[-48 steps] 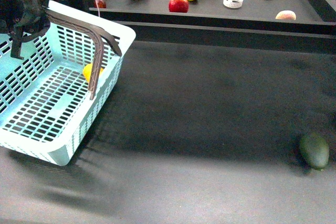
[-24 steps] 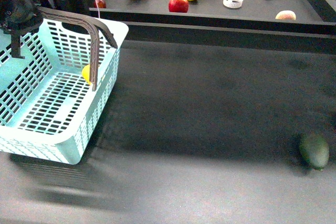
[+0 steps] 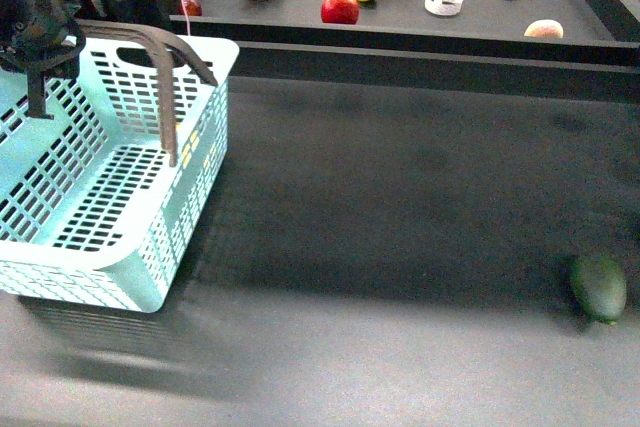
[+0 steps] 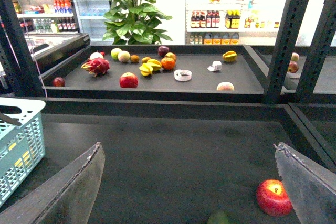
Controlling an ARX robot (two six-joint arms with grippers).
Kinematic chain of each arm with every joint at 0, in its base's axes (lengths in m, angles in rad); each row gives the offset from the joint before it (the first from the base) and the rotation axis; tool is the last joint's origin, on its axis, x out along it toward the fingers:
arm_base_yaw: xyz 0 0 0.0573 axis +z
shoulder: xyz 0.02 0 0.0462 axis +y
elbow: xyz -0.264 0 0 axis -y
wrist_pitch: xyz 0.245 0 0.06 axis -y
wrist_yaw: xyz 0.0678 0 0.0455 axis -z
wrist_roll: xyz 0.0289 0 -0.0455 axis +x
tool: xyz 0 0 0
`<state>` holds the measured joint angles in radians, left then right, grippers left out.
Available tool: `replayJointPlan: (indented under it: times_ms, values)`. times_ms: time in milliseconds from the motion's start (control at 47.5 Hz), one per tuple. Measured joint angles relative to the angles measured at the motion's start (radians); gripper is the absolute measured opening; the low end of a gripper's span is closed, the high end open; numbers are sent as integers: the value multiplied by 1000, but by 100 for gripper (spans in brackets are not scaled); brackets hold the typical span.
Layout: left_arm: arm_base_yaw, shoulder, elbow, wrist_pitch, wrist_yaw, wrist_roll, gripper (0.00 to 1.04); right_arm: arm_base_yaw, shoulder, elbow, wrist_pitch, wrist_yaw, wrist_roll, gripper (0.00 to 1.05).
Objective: Pick mango with right arm and hold basket with left
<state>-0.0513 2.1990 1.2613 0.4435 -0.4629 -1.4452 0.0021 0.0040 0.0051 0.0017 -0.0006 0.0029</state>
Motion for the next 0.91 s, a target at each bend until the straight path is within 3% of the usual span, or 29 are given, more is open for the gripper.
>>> replayJointPlan:
  times_ms: [147,358,905]
  values:
    - [-9,-8,-23,-27,-54,51,66,0,0,0,0,0,0,97]
    - [-4,-67,-89,22,-77,129,99,0,0,0,0,0,0,97]
    - [26,-368,-500,312,-45,430,99,0,0,0,0,0,0,97]
